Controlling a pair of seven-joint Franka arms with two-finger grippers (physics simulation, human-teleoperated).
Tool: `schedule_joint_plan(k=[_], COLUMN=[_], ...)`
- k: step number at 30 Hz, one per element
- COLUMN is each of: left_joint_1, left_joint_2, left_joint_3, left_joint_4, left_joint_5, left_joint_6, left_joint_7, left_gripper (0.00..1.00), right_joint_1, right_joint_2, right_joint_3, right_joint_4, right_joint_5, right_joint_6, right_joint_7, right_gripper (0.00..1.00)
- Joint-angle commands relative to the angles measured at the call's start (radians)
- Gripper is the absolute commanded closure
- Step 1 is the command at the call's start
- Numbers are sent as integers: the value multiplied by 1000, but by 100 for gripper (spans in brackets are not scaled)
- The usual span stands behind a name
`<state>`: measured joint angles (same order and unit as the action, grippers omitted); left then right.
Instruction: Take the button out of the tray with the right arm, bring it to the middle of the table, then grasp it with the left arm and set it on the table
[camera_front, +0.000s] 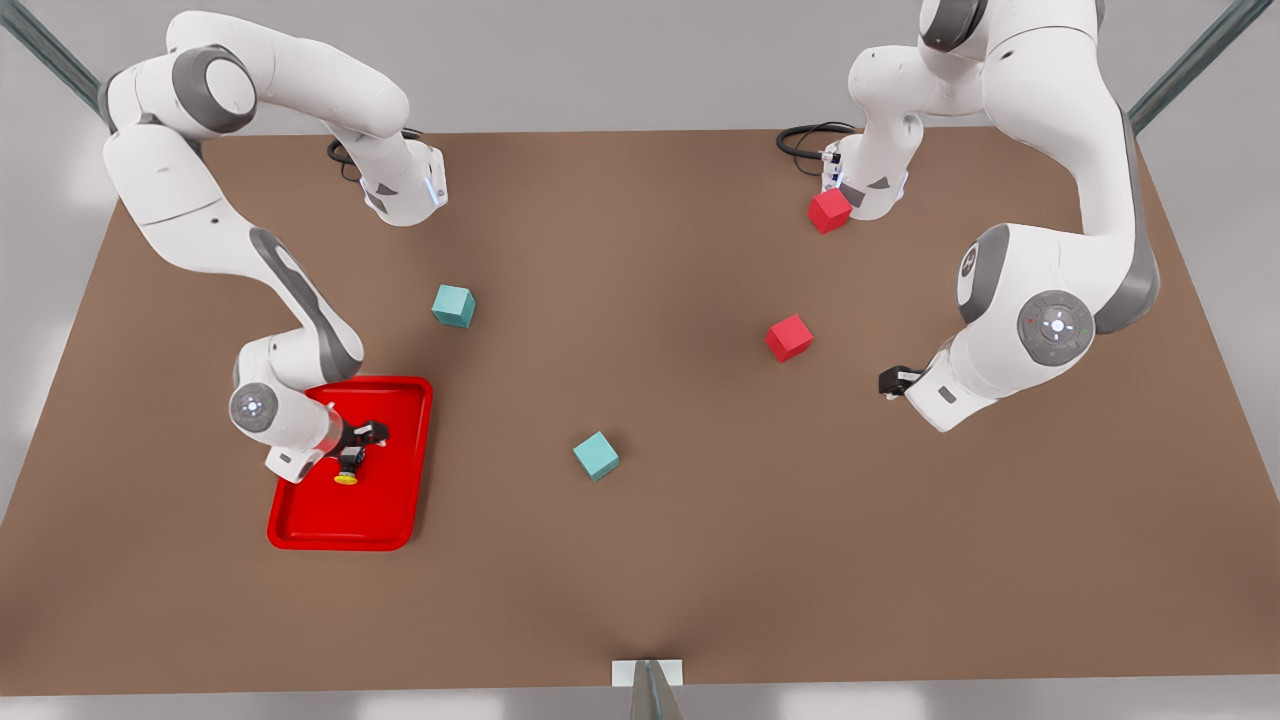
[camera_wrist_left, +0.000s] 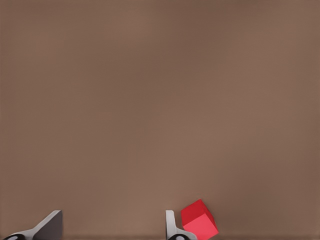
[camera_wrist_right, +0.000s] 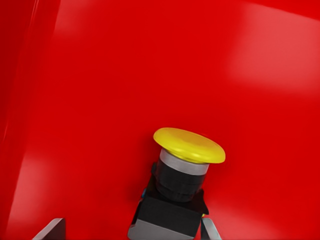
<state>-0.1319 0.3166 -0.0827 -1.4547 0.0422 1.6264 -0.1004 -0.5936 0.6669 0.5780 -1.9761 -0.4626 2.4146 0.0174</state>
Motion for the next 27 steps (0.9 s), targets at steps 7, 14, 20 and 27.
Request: schedule_joint_plan(k=[7,14,20,27], left_joint_1=[0,0,-6,-3], left_joint_2=[10,12,12,7], left_joint_3=[0,0,0,1], left_joint_4=[0,0,0,0], left_joint_5=[1,1,1,1], left_joint_6=[9,9,9,4], left_joint_7=[-1,-1,-4,-2], left_gripper=[0,0,0,0], right_joint_1=[0,1,-6,44], right_joint_2=[3,-1,-10,-102], right_joint_3=[0,0,0,13], right_joint_4=[0,8,8,58], right_joint_5=[1,-1,1,116], right_joint_6=[3,6,3,-123], right_joint_7=[36,56,56,55], right_gripper=[23,47,54,54])
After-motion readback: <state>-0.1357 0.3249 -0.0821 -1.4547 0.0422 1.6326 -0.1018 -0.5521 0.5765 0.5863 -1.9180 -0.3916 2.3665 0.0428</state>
